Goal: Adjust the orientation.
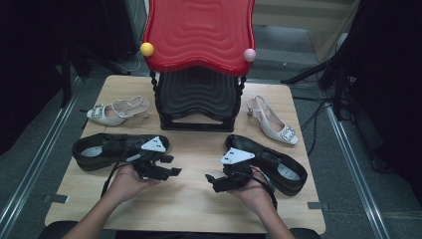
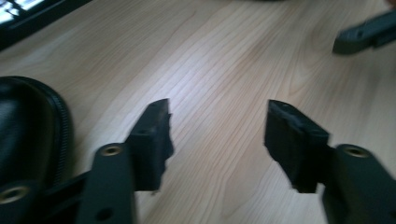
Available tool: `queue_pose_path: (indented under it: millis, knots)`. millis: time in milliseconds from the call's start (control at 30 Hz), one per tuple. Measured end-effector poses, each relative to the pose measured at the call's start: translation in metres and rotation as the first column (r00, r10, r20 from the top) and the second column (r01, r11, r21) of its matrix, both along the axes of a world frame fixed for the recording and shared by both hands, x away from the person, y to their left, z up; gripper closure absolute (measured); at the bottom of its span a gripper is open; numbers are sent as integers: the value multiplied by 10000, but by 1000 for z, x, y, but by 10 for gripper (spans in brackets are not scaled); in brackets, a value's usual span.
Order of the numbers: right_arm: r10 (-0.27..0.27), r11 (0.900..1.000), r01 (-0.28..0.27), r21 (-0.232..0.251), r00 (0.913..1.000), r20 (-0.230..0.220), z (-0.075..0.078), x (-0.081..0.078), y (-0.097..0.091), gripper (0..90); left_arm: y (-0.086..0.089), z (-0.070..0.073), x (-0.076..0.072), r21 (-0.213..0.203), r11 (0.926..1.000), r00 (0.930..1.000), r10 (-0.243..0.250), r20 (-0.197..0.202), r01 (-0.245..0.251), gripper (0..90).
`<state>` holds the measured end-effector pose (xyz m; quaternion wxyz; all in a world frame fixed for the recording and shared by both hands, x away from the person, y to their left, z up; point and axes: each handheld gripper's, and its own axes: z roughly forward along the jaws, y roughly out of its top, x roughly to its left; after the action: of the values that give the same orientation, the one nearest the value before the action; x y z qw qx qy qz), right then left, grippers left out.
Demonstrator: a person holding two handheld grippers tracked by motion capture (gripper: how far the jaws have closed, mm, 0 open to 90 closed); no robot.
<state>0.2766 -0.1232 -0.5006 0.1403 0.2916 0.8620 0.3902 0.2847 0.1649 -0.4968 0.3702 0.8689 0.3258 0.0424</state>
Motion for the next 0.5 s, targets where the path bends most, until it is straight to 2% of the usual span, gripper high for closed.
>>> queue_pose_path:
  millis: [67, 100, 167, 267, 400, 500]
  knots:
    - [-94, 9999, 94, 74, 9999, -44, -1, 0, 0, 93, 1, 1, 0, 136, 9997, 9996, -184, -229, 188, 461]
    - [-115, 9999, 116, 107, 9999, -95, -1, 0, 0, 93, 1, 2, 1, 71, 9997, 9990, -251, -367, 254, 457]
    - [3, 9999, -2, 150, 10000, -50, 1, -1, 0, 95, 1, 2, 0, 104, 9993, 9992, -344, -223, 347, 455]
    - [298, 9995, -298, 123, 9995, -57, 3, -2, 0, 160, 1, 3, 1, 205, 9991, 9989, -365, -301, 371, 435]
    - [531, 9984, -520, 215, 9970, -566, 5, -1, 0, 260, 4, 2, 3, 110, 9997, 9981, -208, -577, 214, 406]
    - [663, 9976, -654, 220, 9967, -470, 8, -3, 1, 312, 7, 4, 3, -111, 9998, 9975, -188, -682, 181, 392]
